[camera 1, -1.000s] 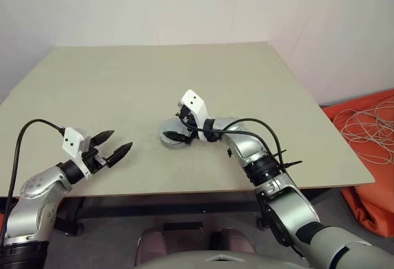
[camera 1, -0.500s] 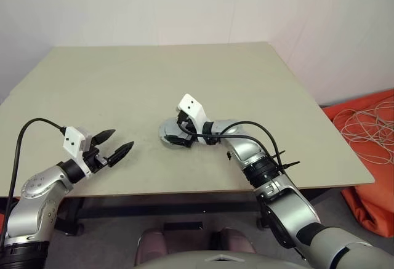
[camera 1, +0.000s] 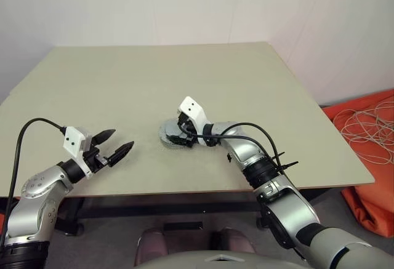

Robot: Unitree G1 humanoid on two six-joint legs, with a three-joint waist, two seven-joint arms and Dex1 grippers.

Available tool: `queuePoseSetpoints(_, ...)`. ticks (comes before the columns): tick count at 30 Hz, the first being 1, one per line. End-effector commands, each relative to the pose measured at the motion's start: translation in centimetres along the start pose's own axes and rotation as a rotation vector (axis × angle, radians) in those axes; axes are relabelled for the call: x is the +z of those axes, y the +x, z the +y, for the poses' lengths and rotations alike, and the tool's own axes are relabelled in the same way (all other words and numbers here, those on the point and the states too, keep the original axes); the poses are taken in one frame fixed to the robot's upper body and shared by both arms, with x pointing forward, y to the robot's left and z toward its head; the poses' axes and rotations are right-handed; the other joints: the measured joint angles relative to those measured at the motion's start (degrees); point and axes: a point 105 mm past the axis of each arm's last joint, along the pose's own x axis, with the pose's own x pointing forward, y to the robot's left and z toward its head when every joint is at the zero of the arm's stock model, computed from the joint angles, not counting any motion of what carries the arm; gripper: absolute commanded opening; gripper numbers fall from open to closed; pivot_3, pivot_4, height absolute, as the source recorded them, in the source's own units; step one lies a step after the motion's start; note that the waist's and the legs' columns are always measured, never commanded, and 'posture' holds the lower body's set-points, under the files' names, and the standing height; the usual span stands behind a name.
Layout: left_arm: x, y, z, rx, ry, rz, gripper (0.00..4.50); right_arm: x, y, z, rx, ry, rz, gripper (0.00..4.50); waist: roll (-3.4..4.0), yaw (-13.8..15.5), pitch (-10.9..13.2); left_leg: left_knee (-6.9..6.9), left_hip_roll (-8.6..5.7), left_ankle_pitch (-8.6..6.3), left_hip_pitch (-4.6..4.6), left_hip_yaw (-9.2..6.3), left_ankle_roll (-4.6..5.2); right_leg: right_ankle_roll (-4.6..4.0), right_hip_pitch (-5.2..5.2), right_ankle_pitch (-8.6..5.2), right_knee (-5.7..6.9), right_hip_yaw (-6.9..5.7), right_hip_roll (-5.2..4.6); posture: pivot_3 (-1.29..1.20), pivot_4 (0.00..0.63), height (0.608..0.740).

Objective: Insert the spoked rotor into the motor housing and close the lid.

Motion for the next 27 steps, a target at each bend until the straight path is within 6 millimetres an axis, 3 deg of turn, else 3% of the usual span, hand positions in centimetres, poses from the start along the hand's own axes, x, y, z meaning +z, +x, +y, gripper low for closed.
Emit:
queuePoseSetpoints(1, 1.0, 0.2, -0.2, -0.013, 0.030, -0.026, 4.40, 1.0, 0.0, -0.1, -0.002, -0.023, -0.028, 3.13, 0.00, 0.0, 0.0, 0.00, 0.00, 0.00, 0.00, 0.00, 0.00, 0.00, 0.00, 0.00, 0.00, 0.00, 0.00, 0.00, 0.000, 0.740)
queuePoseSetpoints(20, 1.0, 0.1, -0.1, -0.007, 0.028, -0.026, 4.40, 3.0, -0.6, -0.3, 0.040, -0.030, -0.068, 3.13, 0.01, 0.0, 0.0, -0.01, 0.00, 0.00, -0.02, 0.00, 0.00, -0.01, 0.00, 0.00, 0.00, 0.00, 0.00, 0.00, 0.000, 0.740)
queuePoseSetpoints(27, 0.8, 0.0, -0.1, -0.001, 0.025, -0.025, 4.40, 2.3, -0.5, -0.2, 0.048, -0.034, -0.037, 3.13, 0.01, 0.0, 0.0, -0.01, 0.00, 0.00, -0.02, 0.00, 0.00, -0.01, 0.00, 0.00, 0.00, 0.00, 0.00, 0.00, 0.000, 0.740)
